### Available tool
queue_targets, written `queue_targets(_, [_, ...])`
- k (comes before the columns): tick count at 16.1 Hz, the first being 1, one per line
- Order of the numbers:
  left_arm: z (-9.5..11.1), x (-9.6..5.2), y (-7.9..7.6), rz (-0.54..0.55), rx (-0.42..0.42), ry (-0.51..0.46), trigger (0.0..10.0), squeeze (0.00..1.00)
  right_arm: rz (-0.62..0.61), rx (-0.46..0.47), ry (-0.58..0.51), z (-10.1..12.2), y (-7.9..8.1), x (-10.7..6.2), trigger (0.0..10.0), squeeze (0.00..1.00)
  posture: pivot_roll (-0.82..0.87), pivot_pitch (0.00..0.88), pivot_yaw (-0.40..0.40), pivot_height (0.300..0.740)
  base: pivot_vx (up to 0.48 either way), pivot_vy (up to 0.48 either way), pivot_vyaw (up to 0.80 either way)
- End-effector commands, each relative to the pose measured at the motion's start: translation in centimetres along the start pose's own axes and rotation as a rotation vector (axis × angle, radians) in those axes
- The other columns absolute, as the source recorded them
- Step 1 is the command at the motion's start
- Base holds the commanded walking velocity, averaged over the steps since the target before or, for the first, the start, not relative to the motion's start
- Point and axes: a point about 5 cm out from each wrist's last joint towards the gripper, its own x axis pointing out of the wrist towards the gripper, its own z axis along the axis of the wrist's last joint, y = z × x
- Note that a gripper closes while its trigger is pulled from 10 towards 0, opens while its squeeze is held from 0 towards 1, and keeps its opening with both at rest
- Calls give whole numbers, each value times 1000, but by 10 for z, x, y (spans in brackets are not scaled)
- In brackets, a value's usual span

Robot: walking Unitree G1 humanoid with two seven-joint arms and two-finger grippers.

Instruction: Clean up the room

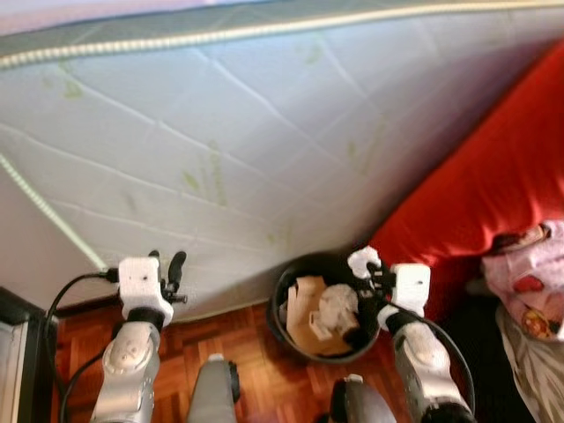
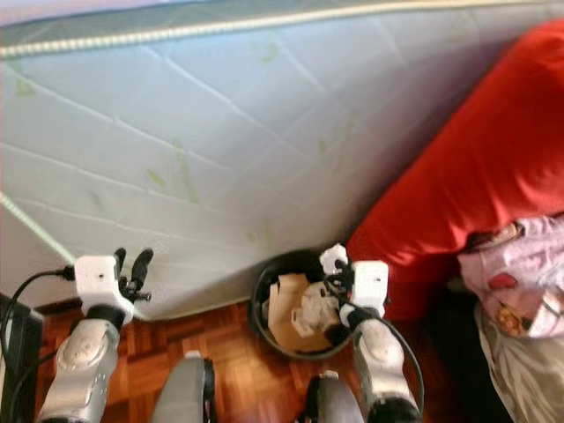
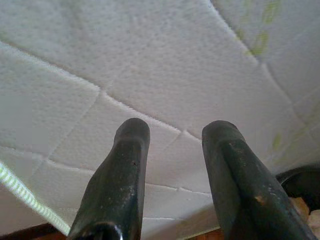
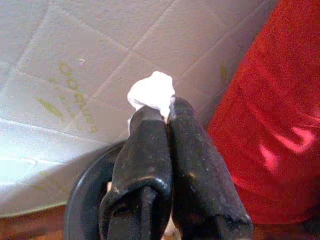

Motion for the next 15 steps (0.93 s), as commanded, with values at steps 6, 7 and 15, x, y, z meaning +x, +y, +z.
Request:
queue_targets(6, [2,0,-2,4,-20,-3,10000,0,61,-10,25,-7,4,-5,10000,0,120,228,-47,633,139,0,-129])
queue_targets(7, [2,0,-2,5,-21,-3,10000,0,97,-13,45,-8,8,-4,10000,0,121,227,-49,633,0,0,0])
queue_targets(15, [3,0,-5,-2,-28,-6,10000,0,300,-19,147,-12,33,8,10000,0,139,237,-47,633,0,0,0])
